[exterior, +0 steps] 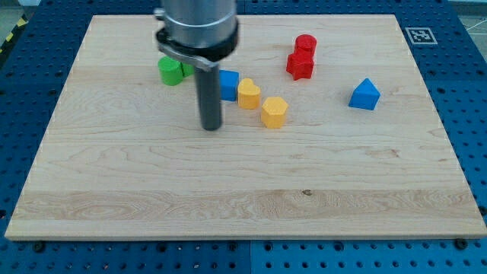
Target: Move the green circle and green star towards the top center
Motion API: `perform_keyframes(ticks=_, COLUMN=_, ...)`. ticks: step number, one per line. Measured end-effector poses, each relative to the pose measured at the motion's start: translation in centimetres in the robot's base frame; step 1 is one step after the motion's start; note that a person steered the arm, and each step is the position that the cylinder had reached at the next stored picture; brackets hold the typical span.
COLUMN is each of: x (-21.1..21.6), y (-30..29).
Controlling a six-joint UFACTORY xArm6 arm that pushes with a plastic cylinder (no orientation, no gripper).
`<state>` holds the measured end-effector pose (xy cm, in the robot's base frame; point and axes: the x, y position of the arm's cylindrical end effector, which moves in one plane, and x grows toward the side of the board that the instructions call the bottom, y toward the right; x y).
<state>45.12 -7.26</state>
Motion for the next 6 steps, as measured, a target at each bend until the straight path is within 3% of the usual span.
perform_keyframes(ticks=1, x=-2.7, y=-5.0)
perform_keyframes(ticks=3, x=-3.4, y=-7.6)
perform_keyframes(ticks=4, x=-6.4, y=-8.0)
perform_keyframes(ticks=6, x=-8.3, y=-7.7)
